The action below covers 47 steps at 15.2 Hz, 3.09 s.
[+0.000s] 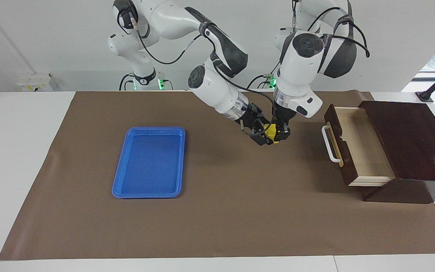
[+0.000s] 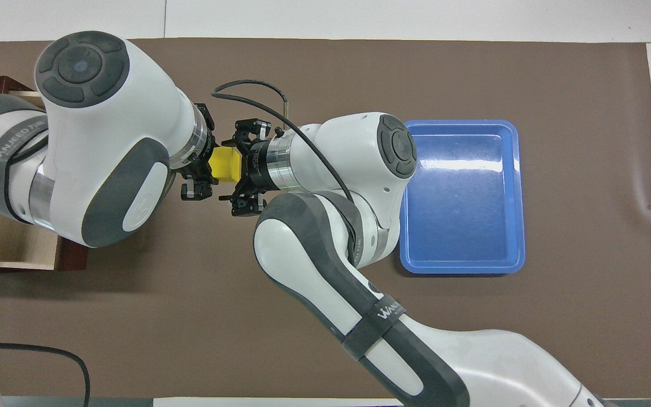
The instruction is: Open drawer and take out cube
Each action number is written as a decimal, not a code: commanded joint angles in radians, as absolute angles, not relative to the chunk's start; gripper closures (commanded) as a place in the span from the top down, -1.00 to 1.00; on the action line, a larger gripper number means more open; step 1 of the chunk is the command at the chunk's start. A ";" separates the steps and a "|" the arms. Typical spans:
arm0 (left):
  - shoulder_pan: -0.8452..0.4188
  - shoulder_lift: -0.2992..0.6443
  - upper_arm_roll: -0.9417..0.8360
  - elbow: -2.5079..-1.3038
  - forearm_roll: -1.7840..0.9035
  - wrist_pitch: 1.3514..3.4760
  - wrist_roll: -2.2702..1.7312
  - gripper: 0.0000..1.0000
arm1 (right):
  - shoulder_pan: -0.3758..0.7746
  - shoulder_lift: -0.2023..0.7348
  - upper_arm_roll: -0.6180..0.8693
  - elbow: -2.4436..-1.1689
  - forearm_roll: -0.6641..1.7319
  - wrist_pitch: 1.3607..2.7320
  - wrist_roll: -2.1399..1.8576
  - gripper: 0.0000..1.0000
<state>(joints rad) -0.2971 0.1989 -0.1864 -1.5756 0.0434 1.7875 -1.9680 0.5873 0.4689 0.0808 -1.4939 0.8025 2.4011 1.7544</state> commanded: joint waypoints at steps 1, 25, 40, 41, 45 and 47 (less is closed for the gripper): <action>-0.310 0.189 -0.176 -1.582 0.038 1.790 -1.979 -1.00 | 0.584 0.480 0.084 -1.477 0.792 2.401 1.782 0.44; -0.301 0.189 -0.176 -1.577 0.038 1.798 -1.965 1.00 | 0.575 0.483 0.087 -1.471 0.747 2.378 1.781 -1.00; -0.155 0.104 -0.170 -1.778 0.040 1.851 -1.784 1.00 | 0.185 0.460 0.083 -1.518 0.745 2.053 1.597 -1.00; -0.140 0.095 -0.170 -1.798 0.040 1.864 -1.767 1.00 | 0.145 0.445 0.084 -1.549 0.747 2.021 1.547 -1.00; -0.046 0.072 -0.170 -1.857 0.040 1.903 -1.645 1.00 | 0.010 0.400 0.083 -1.647 0.747 1.927 1.382 -1.00; -0.003 0.049 -0.170 -1.919 0.040 1.968 -1.588 1.00 | -0.015 0.371 0.081 -1.721 0.747 1.925 1.287 -1.00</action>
